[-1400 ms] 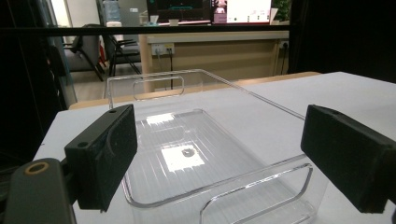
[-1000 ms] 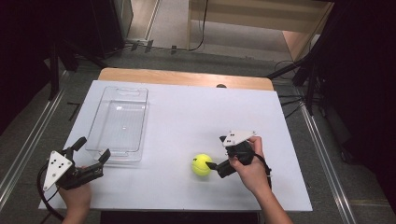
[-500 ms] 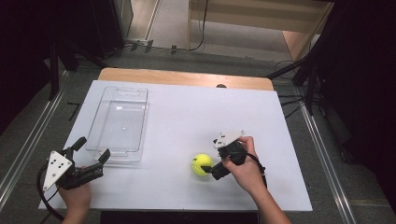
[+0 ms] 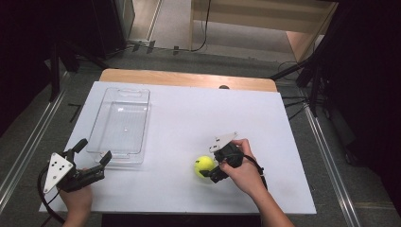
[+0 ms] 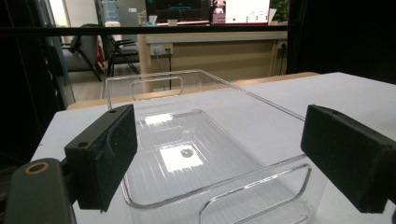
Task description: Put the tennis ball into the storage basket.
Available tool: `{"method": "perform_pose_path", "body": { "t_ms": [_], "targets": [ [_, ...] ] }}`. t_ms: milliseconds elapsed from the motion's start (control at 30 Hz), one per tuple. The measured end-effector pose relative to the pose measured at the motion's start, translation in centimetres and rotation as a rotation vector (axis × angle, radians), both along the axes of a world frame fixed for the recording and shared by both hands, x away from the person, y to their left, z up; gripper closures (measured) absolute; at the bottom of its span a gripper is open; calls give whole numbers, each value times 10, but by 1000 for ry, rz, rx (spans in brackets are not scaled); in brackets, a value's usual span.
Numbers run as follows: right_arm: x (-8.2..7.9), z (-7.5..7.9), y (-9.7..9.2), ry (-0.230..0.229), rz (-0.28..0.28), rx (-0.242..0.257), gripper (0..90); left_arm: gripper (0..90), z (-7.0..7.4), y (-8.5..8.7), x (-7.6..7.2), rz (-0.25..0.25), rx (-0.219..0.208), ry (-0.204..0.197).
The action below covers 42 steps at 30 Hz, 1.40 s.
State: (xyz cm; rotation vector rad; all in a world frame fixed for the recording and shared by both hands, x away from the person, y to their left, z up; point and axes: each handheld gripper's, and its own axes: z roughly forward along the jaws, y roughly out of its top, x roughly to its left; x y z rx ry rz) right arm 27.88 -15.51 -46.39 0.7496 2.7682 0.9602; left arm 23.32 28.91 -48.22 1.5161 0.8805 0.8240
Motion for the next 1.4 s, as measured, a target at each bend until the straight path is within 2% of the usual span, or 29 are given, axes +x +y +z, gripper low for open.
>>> {"method": "perform_pose_path", "body": {
  "t_ms": [400,467,1000,1033,1067,1267,1400],
  "targets": [
    [2,-6,9,44,32,-38,75,113,0,0,0,-1,-1,-2],
    [3,-8,11,65,45,-50,76,113,0,0,0,-1,-2,-2],
    [8,-19,20,100,69,-95,79,113,0,0,0,-1,-1,-2],
    [8,-19,20,103,69,-99,93,113,0,0,0,-1,-1,-2],
    [8,-19,20,99,65,-95,152,113,0,0,0,-1,0,-1],
    [8,-22,23,118,64,-106,155,113,0,0,0,-1,-1,-1],
    [8,-22,22,106,65,-108,228,113,0,0,0,-2,0,-2]
  ]
}}
